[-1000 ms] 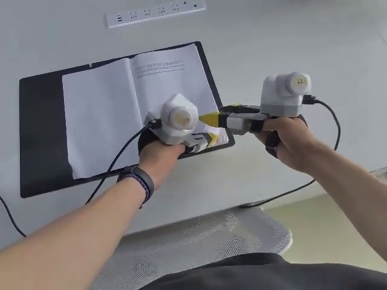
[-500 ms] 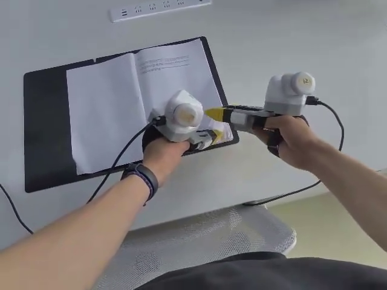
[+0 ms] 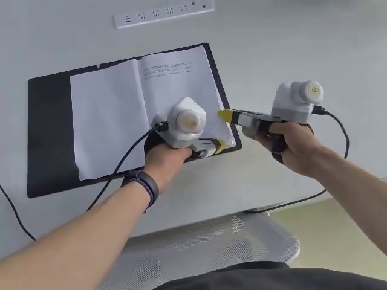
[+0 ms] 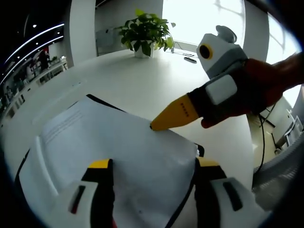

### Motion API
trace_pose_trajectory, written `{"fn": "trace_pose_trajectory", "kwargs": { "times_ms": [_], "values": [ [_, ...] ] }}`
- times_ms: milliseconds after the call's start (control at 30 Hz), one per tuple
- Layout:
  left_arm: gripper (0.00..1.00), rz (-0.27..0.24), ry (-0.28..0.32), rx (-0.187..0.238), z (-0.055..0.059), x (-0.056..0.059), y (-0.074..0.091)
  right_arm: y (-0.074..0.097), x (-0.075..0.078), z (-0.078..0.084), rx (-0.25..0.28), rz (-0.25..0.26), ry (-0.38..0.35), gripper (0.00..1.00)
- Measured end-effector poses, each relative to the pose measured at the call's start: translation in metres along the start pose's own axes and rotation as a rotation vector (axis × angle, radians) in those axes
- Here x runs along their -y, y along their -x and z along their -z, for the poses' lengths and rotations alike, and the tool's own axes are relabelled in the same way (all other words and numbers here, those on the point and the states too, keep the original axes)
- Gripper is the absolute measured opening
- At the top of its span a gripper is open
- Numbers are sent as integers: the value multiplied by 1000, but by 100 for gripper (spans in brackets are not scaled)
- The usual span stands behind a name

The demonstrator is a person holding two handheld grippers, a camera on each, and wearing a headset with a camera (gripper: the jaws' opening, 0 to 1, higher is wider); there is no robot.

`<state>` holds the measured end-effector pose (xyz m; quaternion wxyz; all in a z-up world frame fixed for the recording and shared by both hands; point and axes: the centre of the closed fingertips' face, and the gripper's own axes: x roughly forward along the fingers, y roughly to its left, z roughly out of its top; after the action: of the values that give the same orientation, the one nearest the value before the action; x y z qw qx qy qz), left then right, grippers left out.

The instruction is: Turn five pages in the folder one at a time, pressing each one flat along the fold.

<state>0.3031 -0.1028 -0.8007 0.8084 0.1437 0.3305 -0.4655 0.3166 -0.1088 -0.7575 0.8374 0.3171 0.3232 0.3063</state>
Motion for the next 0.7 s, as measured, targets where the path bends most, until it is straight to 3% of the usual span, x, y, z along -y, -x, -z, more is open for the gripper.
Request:
{"fn": "trace_pose_trajectory", "kwargs": {
  "times_ms": [500, 700],
  "values": [
    [73, 36, 28, -10, 2, 1, 3, 1, 1, 0, -10, 28, -3, 0],
    [73, 40, 31, 13, -7, -1, 13, 1, 0, -3, -3, 39, 1, 0]
  ]
}}
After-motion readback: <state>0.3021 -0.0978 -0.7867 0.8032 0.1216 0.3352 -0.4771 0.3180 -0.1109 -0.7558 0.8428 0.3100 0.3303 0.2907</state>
